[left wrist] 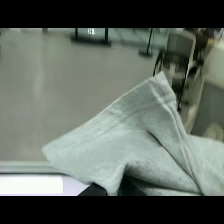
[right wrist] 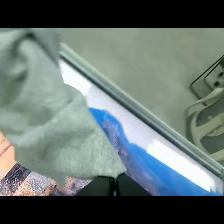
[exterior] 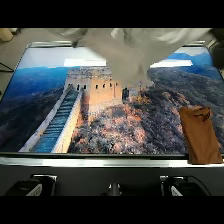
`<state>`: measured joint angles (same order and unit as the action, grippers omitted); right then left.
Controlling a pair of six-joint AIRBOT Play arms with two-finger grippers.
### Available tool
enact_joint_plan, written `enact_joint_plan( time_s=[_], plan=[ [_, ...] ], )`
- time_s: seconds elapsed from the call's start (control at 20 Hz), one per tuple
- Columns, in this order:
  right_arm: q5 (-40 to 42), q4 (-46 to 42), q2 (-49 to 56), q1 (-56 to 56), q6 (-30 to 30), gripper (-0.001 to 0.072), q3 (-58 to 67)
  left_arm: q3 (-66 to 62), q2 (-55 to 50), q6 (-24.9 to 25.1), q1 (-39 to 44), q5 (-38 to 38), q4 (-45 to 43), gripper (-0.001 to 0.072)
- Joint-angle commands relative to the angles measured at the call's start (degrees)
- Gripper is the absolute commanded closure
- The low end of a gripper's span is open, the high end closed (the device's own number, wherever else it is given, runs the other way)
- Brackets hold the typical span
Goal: Fold the shirts.
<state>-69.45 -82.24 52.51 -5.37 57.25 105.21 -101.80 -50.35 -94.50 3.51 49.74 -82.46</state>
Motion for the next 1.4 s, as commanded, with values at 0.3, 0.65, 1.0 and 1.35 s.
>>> enact_joint_plan(
  time_s=[0.3, 0.65, 1.0, 1.35],
  plan=[
    [-21.7, -10.0, -1.9, 0.9, 4.2, 0.0691, 1.0, -0.7, 3.6, -2.4, -1.0, 3.0, -4.2, 0.0673],
    [-19.8, -8.0, 11.6, 0.9, 4.2, 0.0689, -19.0, 28.6, 1.7, -1.1, -0.9, -0.2, -3.7, 0.0672],
    [15.7, -7.5, 30.4, 0.9, 12.8, 0.0689, -34.6, 44.9, -11.0, -1.1, 2.4, -13.2, 3.7, 0.0672],
    [11.2, -4.1, 32.7, 2.2, 10.3, 0.0046, -29.7, 44.8, -15.6, 2.7, 5.2, -13.7, 3.4, 0.0671]
  ],
)
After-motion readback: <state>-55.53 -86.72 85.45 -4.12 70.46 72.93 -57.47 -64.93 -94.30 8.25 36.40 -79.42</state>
